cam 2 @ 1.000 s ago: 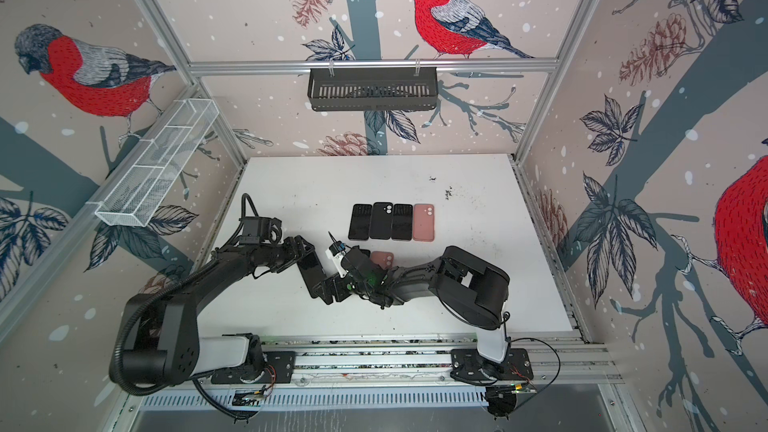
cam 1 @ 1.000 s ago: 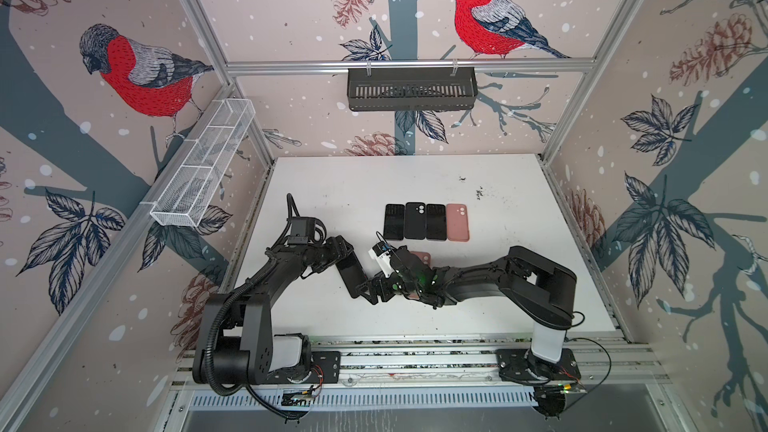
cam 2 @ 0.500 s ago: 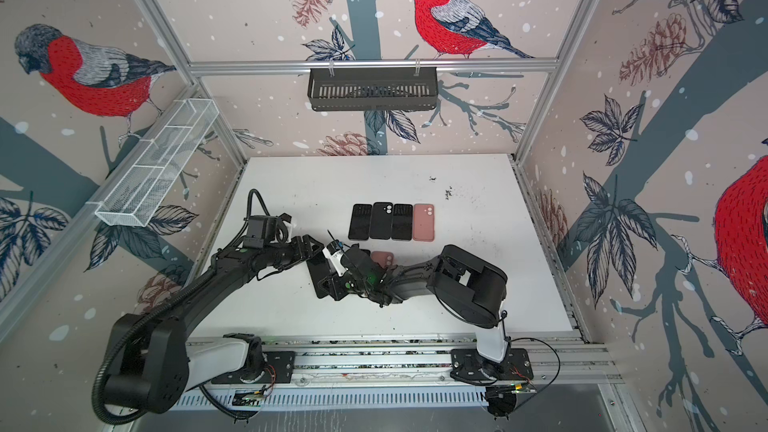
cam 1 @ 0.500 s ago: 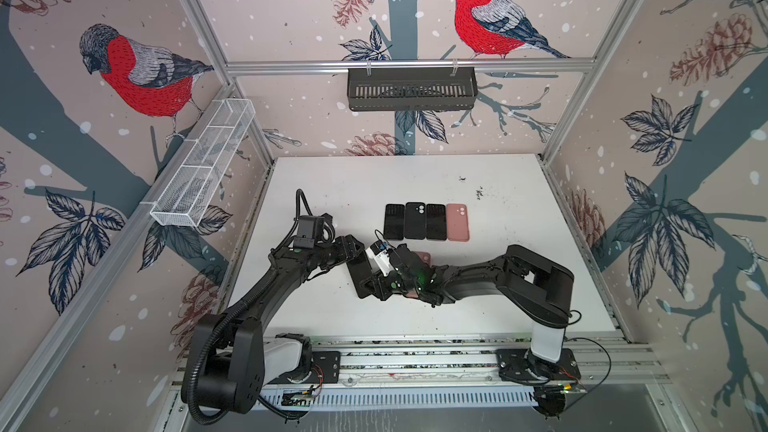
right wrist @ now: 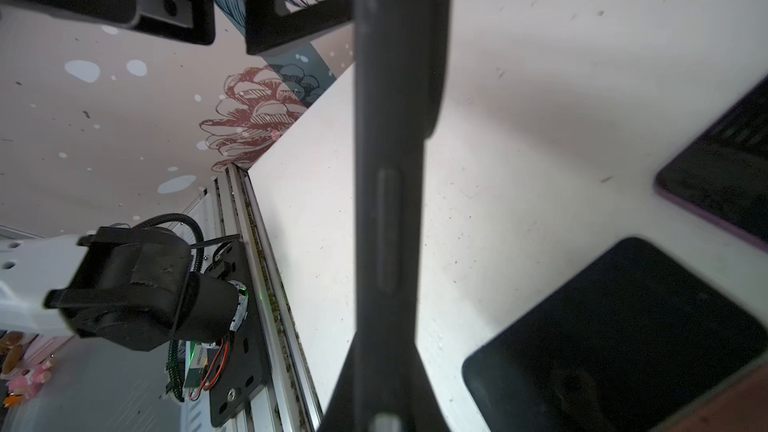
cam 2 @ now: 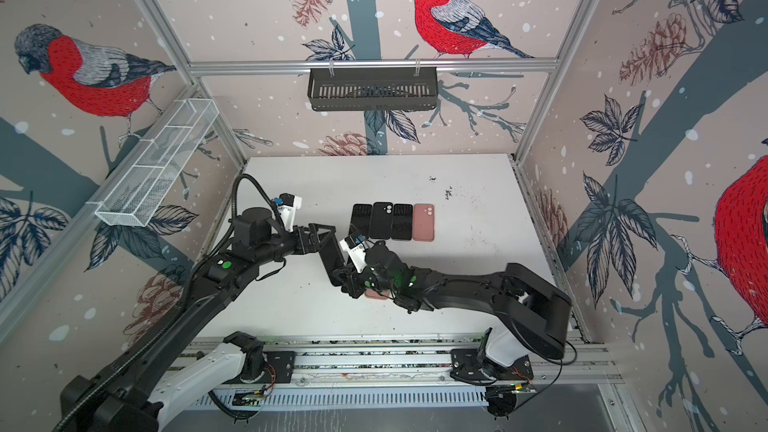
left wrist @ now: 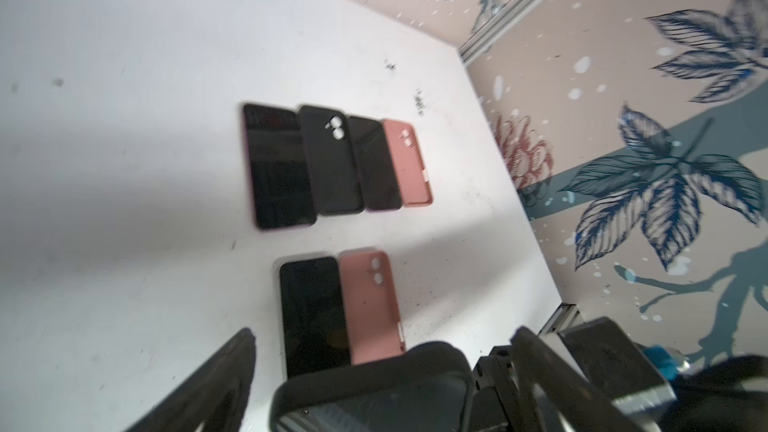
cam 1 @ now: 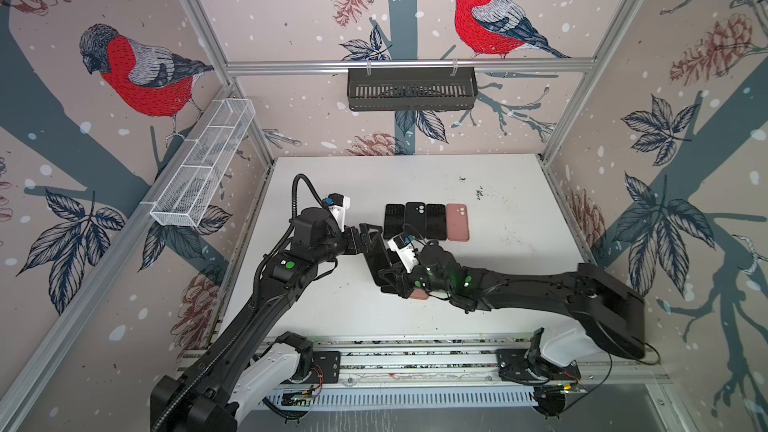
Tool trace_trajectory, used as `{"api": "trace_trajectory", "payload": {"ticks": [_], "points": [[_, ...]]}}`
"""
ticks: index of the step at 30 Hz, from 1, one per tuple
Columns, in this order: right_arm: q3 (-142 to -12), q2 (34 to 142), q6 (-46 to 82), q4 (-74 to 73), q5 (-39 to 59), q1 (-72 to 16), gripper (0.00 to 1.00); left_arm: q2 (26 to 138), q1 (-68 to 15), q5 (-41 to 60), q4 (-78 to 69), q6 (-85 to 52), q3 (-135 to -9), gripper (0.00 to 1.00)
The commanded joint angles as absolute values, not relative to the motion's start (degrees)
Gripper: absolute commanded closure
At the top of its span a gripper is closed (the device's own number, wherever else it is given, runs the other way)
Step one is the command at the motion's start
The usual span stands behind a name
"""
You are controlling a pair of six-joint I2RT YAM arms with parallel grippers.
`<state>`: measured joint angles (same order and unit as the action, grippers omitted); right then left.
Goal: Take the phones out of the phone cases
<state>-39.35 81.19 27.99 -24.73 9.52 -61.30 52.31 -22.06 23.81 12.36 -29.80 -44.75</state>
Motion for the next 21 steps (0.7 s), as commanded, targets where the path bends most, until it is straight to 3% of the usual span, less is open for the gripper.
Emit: {"api": "trace_trajectory", "payload": {"ticks": [1,7,10,18,21], "points": [[-35.2,70.03,22.97,-23.36,5.52,-57.62,0.99,50.38,-23.9,23.08,7.94,-26.65,-46.39,0.01],[-22.61,46.03,13.77,-33.95,5.57,-52.36,1.0,50.24,-32.96,21.64,2.63,-15.09,-47.69,0.01],[-22.05,40.62,8.66,-32.12,7.93,-49.57,1.0,52.82,-37.05,22.56,4.72,-7.32,-50.49,0.03],[-23.72,43.12,0.53,-27.64,29.18,-39.41,1.0,55.81,-41.33,30.37,4.05,6.61,-51.68,0.04],[-22.82,43.9,-3.51,-29.08,32.93,-38.87,1.0,55.73,-41.4,36.6,1.6,9.38,-50.83,0.04]]}}
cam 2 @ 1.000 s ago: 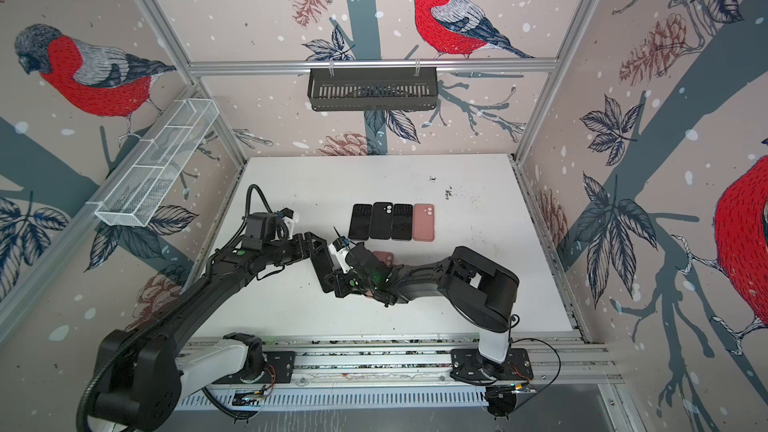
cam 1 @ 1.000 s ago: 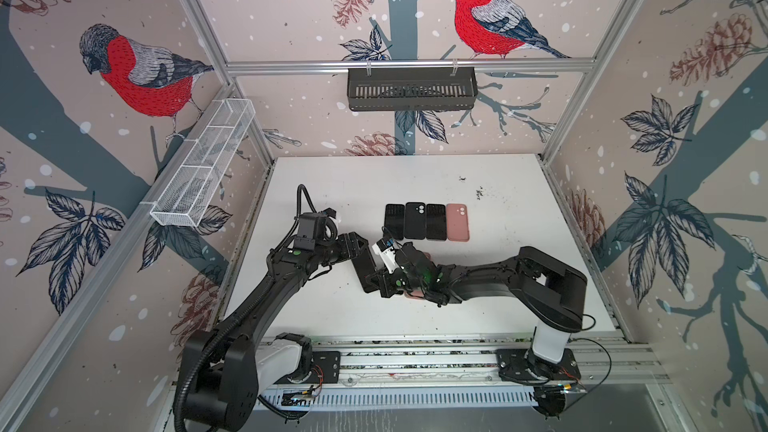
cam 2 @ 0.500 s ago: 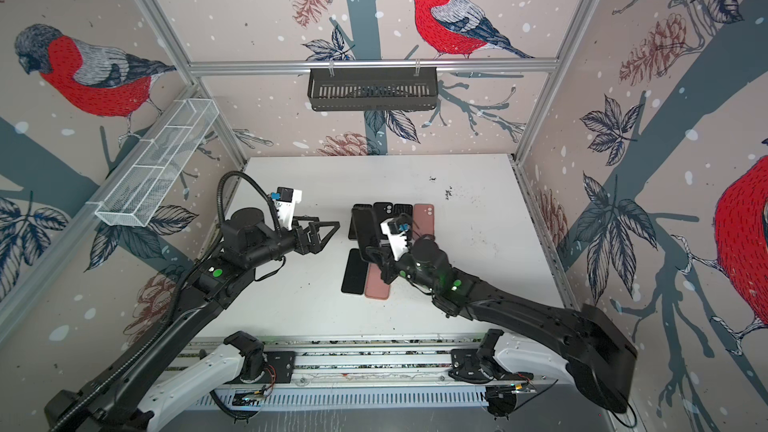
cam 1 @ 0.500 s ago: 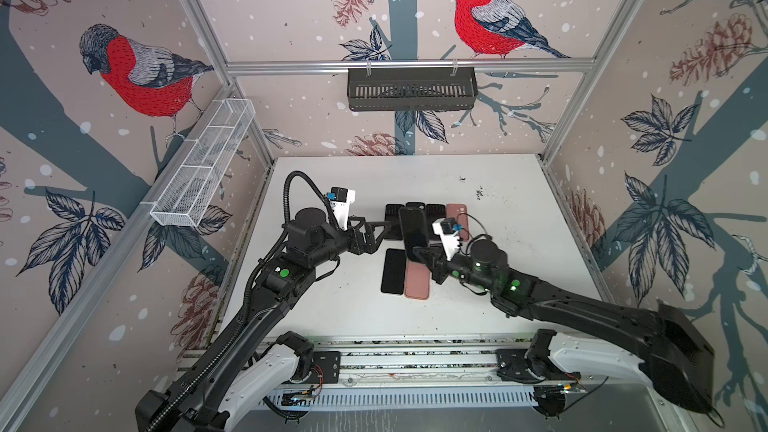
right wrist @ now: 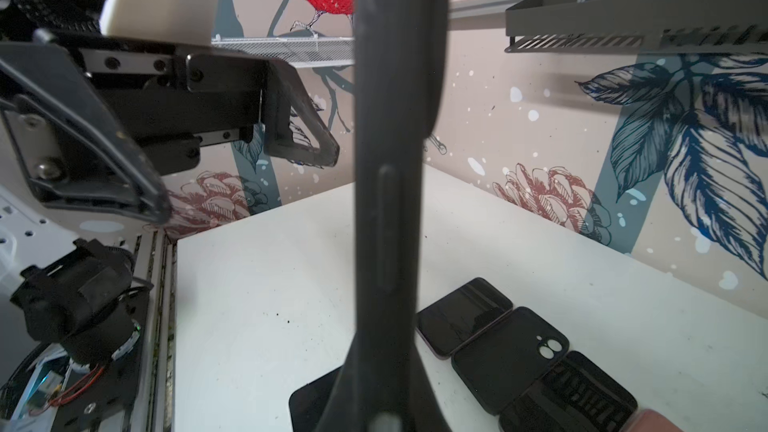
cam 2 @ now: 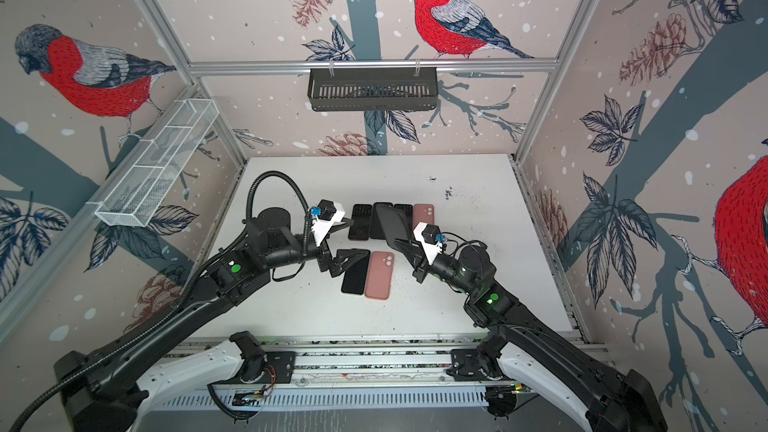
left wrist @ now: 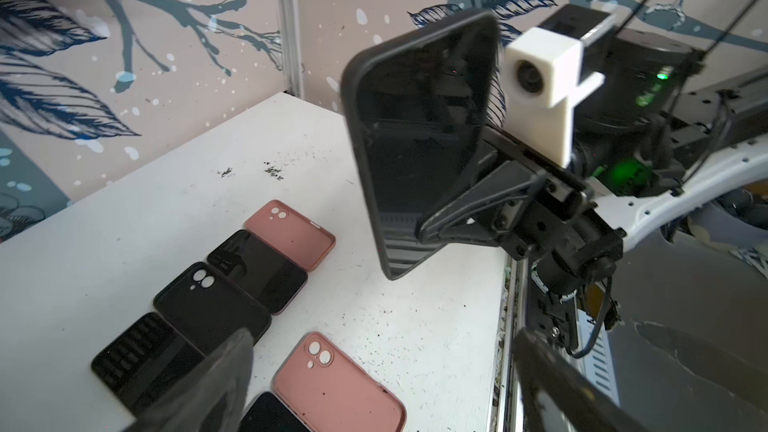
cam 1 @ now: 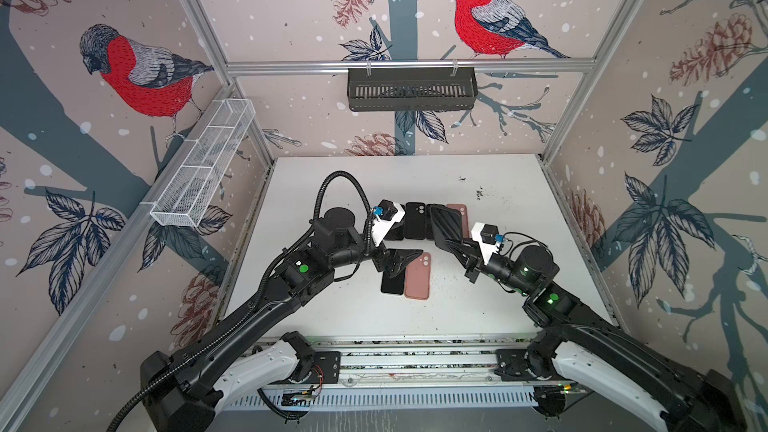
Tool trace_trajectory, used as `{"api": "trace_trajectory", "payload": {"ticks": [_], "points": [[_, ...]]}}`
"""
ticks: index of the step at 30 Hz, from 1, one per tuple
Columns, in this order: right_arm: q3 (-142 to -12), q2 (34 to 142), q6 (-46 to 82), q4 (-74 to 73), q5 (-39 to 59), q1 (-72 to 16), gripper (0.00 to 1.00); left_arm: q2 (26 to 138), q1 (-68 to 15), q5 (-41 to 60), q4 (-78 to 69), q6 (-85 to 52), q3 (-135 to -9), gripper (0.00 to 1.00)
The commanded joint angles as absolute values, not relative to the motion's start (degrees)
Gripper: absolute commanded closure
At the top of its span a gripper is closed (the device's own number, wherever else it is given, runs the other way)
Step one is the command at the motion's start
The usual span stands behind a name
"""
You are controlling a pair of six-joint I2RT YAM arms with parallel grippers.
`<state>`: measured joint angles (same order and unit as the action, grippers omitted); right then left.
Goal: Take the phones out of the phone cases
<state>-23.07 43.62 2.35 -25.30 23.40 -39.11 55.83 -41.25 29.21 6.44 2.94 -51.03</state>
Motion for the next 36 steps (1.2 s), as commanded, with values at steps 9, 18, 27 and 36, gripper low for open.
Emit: {"api": "trace_trajectory", "payload": {"ticks": [9,18,27,36], "points": [[-19.05,44.05,-5.41,-35.63,40.21,-36.32,1.0,56.19,-41.39,43.72,-2.87,11.15,-48.99,0.12],[-17.4,45.06,-5.15,-37.72,43.2,-36.21,1.0,59.85,-41.4,46.92,-2.51,11.41,-52.57,0.25],[-17.23,45.59,-4.77,-37.85,44.56,-36.26,1.0,61.49,-41.44,48.9,-0.08,12.92,-54.62,0.56],[-17.64,46.07,-4.74,-37.16,45.94,-36.3,1.0,63.97,-41.41,51.77,2.18,13.45,-55.45,0.93]]}}
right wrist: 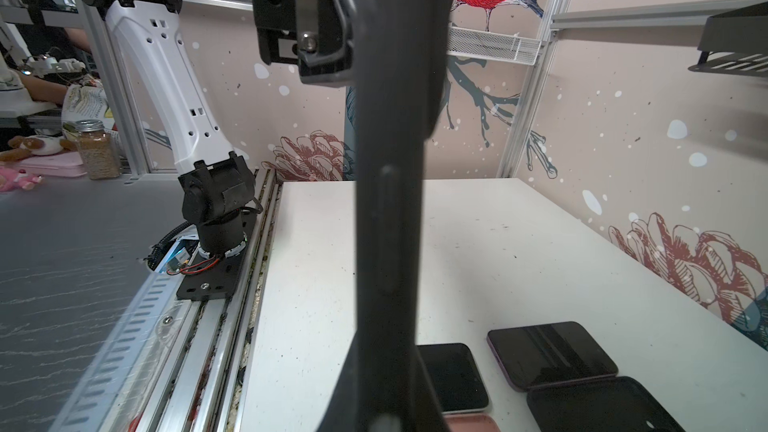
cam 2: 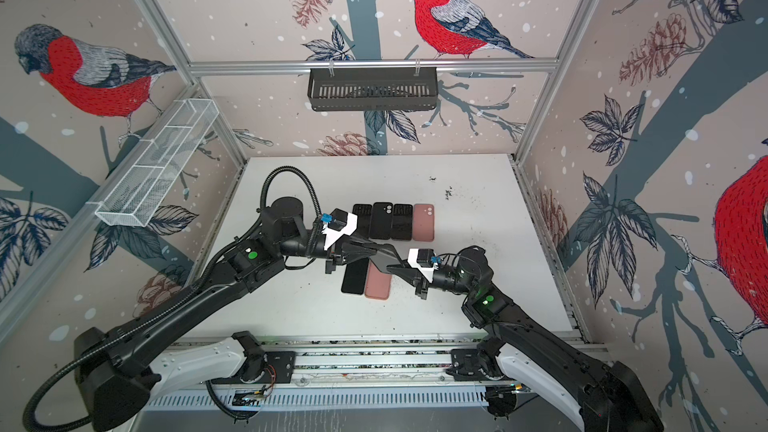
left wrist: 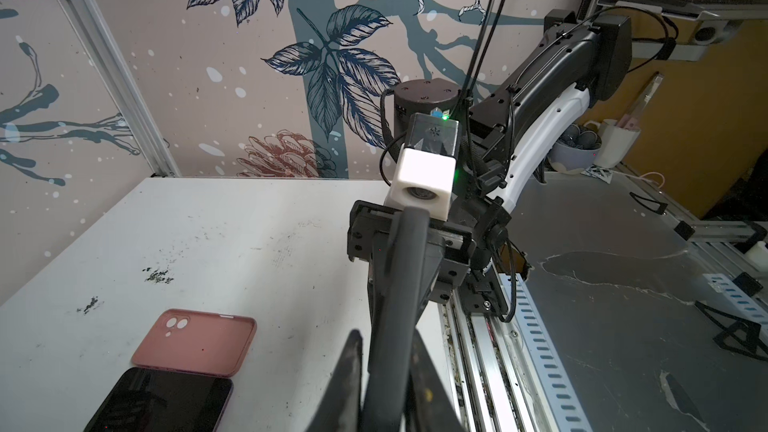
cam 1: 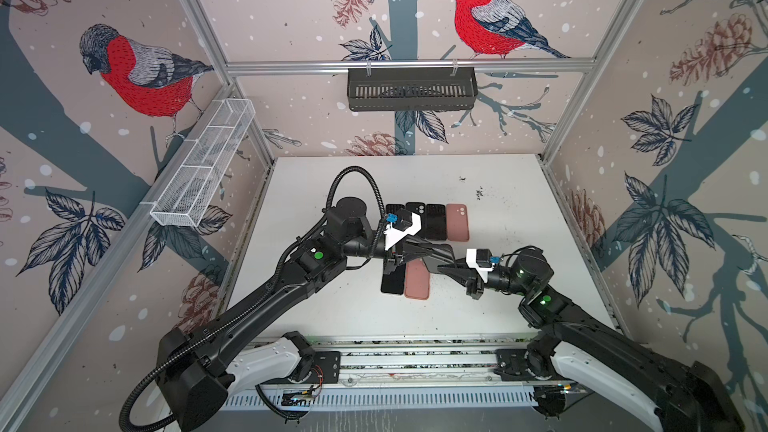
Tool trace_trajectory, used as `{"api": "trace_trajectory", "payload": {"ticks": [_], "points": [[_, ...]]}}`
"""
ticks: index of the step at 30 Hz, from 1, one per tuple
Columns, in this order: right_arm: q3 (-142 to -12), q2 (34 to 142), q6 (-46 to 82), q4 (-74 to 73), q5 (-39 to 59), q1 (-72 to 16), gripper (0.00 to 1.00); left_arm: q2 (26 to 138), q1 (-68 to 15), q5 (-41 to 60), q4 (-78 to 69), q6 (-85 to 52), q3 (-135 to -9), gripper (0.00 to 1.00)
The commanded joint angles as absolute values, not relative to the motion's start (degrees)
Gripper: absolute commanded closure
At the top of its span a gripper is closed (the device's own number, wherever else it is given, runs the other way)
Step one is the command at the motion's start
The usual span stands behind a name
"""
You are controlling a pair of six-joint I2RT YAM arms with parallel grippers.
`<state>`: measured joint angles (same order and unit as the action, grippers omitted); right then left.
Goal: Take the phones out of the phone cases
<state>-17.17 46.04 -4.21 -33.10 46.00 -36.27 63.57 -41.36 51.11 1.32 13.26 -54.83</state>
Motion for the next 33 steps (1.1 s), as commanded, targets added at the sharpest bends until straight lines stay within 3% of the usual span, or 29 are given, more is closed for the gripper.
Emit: {"api": "trace_trajectory", "payload": {"ticks": [1,8,12,17,21,25,33], "points": [[-17.67,46.06,-4.66,-37.17,46.18,-36.3,1.0,63.93,-41.37,51.77,2.37,13.6,-55.46,0.98],[-18.08,47.02,-3.5,-36.88,44.78,-36.3,0.99,62.8,-41.3,52.08,2.11,13.01,-54.36,1.0],[-18.38,45.72,3.16,-38.21,35.04,-36.38,0.37,61.04,-41.13,44.4,-2.13,6.35,-53.15,1.0],[-18.77,38.35,20.29,-37.25,16.45,-36.3,0.08,58.23,-40.49,21.45,-14.12,-19.33,-51.47,1.0],[-23.2,36.21,33.3,-30.34,12.2,-35.68,0.06,56.36,-40.36,8.4,-26.18,-45.71,-44.87,1.0],[-28.89,37.58,38.95,-21.64,14.31,-35.61,0.06,55.99,-40.25,4.33,-42.73,-66.5,-36.87,1.0],[-21.93,34.62,50.61,-30.2,17.77,-35.27,0.08,52.46,-41.26,-5.63,-49.47,-80.06,-28.06,1.0]]}}
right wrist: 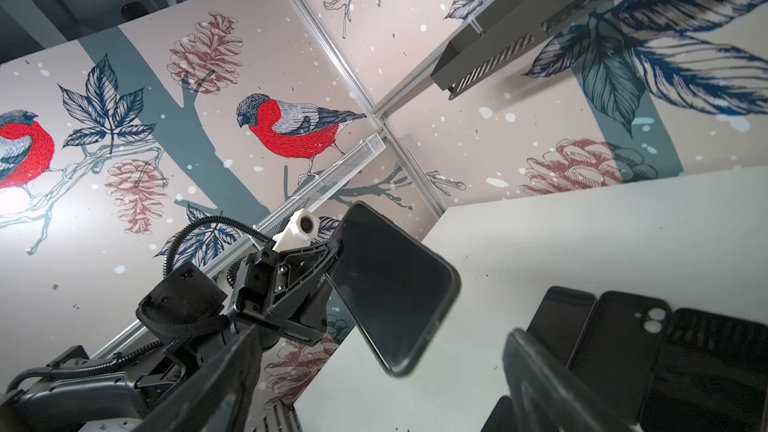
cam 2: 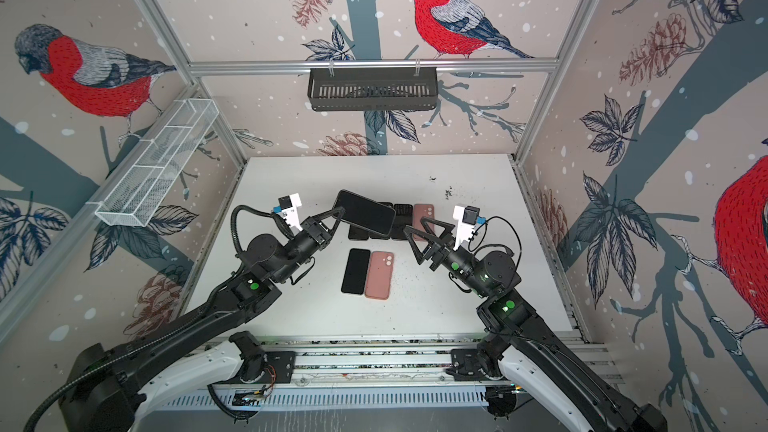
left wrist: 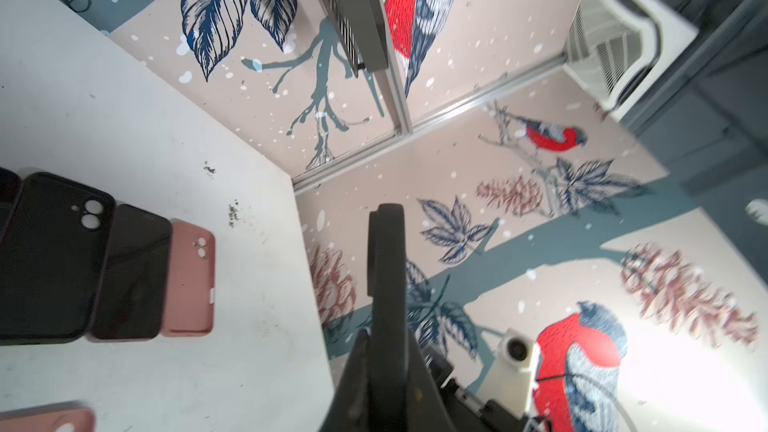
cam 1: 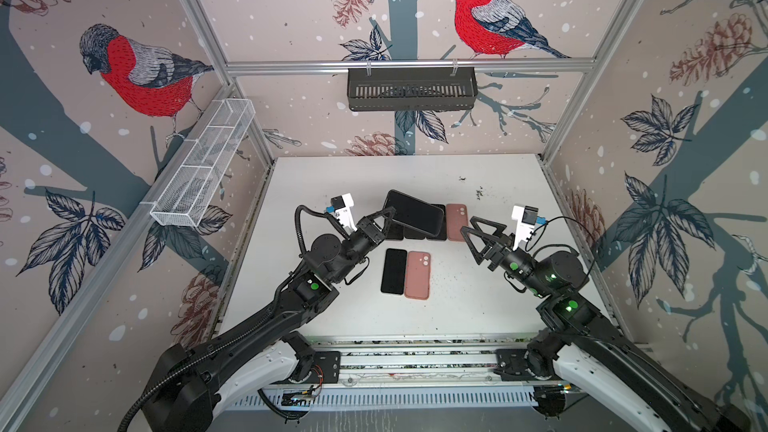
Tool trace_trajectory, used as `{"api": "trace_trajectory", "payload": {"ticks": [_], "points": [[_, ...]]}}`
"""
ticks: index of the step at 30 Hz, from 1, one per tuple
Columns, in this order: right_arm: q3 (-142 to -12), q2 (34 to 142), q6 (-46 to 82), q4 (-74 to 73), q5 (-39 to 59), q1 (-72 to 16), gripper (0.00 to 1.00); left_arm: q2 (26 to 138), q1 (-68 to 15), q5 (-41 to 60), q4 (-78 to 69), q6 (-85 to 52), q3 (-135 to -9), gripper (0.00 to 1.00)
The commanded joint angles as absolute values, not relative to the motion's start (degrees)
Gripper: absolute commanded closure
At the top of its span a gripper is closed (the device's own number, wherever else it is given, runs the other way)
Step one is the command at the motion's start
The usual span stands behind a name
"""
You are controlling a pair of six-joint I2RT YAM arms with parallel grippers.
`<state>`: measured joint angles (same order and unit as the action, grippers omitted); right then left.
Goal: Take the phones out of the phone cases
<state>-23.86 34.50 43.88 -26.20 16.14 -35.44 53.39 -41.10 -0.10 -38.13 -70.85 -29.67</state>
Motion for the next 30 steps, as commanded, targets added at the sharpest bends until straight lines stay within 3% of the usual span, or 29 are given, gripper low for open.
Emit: {"api": "trace_trajectory", "payload": {"ticks": [1,10,30], "points": [[-20.21,35.02,52.42,-33.39,18.95,-35.17,0.08,52.13,-41.32,-5.88,-49.61,-80.65,-27.46,1.0],[-13.71,43.62,62.22,-54.85,24.68,-36.79,0.17,52.05,-41.59,-4.39,-49.6,-82.67,-26.46,1.0],[-17.75,56.75,63.36,-65.05,24.96,-41.62,0.37,52.71,-43.0,-4.22,-53.15,-83.07,-23.72,1.0]]}}
